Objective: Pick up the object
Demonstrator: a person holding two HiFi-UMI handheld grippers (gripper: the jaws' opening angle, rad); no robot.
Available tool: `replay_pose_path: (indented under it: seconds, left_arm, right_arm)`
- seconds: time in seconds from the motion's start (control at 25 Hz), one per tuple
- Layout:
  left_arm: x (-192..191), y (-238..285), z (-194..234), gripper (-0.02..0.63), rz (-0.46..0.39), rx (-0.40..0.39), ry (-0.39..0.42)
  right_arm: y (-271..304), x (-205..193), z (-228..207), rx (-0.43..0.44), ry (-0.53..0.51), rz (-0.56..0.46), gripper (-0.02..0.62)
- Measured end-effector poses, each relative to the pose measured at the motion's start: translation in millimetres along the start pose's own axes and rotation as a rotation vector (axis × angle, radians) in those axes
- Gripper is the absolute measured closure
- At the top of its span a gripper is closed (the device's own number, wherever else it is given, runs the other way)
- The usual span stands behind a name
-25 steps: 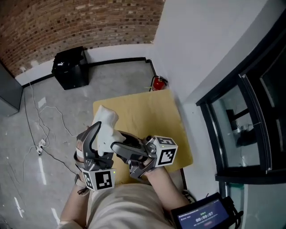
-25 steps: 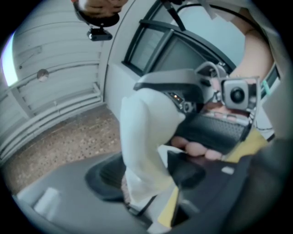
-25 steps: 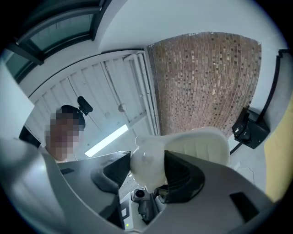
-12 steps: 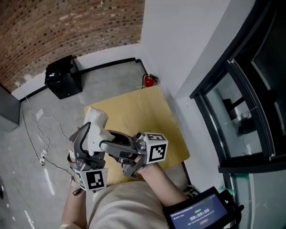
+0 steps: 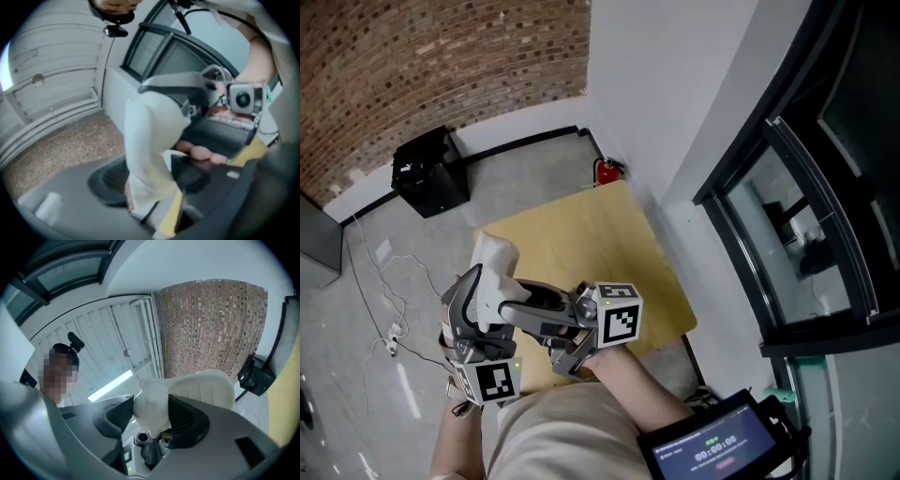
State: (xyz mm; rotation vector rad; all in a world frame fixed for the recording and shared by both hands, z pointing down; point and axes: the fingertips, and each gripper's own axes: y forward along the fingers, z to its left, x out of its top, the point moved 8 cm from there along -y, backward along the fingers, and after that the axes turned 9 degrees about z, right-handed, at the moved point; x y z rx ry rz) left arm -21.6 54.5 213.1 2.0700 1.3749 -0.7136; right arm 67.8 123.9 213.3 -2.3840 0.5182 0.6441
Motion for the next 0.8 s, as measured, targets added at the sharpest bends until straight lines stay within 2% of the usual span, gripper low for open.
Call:
replay_pose_path:
  seconds: [0.8]
  left_arm:
    - [-8.1,-2.8,-4.3,0.345,-0.003,-0.025,-0.008]
  right_arm:
    - [-0.9,-8.0,-3.0,-0.019,0.013,0.000,0.365]
